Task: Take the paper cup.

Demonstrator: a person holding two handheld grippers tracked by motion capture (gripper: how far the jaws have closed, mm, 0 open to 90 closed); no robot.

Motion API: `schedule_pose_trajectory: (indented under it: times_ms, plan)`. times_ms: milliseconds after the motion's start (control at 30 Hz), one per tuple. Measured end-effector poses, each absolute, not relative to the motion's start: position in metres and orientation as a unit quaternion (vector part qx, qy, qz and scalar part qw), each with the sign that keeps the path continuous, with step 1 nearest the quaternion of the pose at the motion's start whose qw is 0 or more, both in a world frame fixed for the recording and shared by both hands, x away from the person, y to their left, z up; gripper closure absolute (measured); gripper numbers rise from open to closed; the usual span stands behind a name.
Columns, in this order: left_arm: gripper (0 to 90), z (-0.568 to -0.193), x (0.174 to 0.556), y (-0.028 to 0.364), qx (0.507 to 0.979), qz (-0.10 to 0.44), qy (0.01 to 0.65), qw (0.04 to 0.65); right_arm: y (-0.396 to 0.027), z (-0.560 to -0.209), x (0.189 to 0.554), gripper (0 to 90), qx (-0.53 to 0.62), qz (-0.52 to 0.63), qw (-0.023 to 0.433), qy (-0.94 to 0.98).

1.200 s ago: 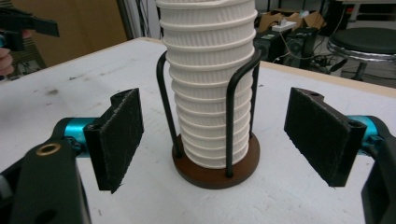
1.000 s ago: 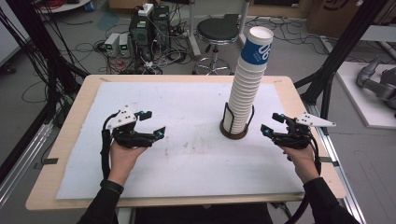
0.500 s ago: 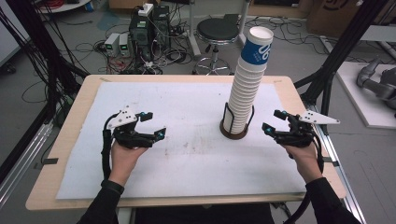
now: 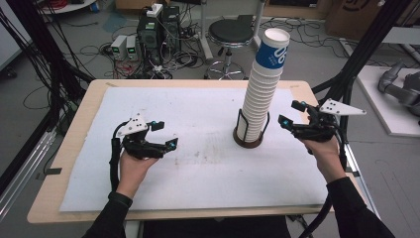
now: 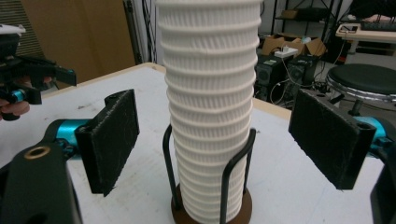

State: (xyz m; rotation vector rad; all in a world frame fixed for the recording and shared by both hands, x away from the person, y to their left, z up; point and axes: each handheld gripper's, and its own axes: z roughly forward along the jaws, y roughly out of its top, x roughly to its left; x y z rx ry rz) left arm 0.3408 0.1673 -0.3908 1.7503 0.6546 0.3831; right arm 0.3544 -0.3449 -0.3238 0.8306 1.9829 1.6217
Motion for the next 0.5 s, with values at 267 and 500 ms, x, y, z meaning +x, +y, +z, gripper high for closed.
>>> schedule_pose_trajectory:
  times_ms: [267,500]
  plan:
    - [15.9,-0.392,0.341,0.166,0.752,0.16,0.278,0.576,-0.335,-0.3,0.364,16.6,0.292,0.593,0.228,0.715]
    - [15.9,-0.393,0.341,0.166,0.754,0.158,0.279,0.573,-0.327,-0.283,0.376,14.1,0.291,0.594,0.225,0.716]
